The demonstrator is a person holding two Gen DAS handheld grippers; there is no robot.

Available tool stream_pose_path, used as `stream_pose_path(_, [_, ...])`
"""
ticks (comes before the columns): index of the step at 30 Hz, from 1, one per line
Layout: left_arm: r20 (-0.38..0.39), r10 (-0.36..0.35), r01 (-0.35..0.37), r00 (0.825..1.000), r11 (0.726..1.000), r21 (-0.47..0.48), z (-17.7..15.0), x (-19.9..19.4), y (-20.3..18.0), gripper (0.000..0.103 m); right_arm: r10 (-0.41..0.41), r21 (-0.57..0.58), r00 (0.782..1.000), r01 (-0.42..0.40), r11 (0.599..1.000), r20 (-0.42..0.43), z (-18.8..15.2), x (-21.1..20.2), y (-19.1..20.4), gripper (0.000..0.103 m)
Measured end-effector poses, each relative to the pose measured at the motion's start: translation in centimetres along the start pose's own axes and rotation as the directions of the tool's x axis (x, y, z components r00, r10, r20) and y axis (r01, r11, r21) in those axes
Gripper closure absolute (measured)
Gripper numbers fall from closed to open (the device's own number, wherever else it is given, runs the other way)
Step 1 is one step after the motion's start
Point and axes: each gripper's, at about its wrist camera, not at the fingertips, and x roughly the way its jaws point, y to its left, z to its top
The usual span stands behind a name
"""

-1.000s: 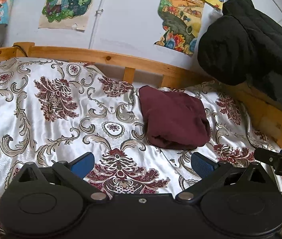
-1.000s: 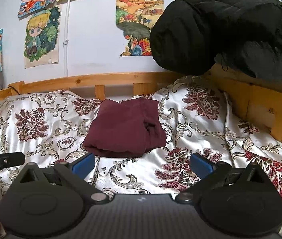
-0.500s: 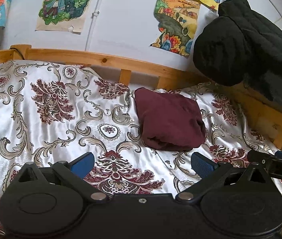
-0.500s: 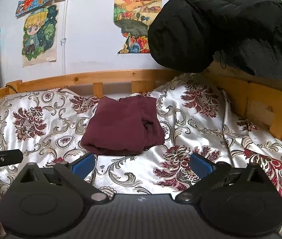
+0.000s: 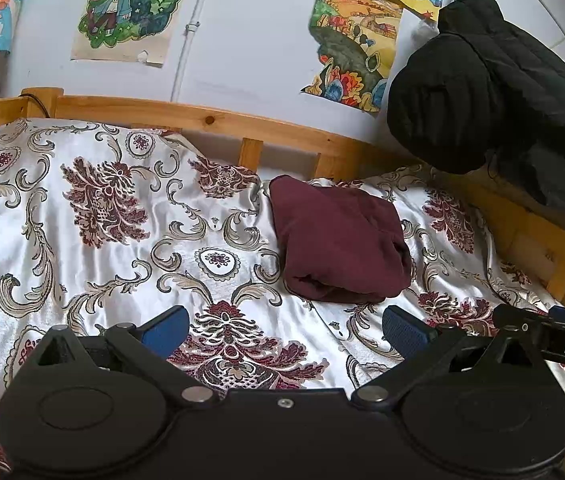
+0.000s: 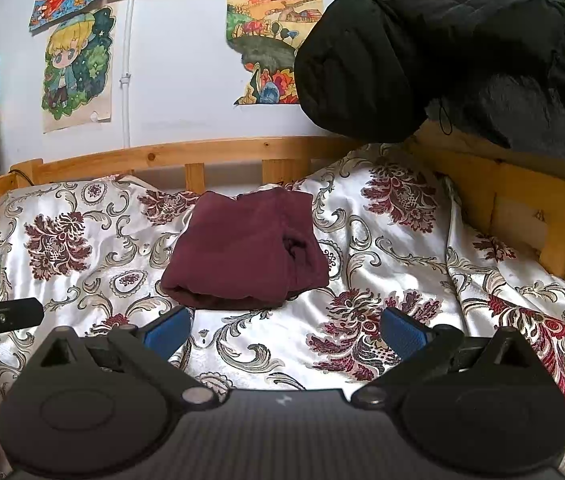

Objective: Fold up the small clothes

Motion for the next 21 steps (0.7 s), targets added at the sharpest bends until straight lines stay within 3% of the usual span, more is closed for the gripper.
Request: stream_pose_path(21, [0.002, 0.002, -0.002, 1.000, 1.000, 0.001, -0.03, -0.07, -0.20, 0.001, -0.001, -0.002, 1.000, 0.001, 1.000, -0.003, 0.00, 0.06, 0.01, 0.000])
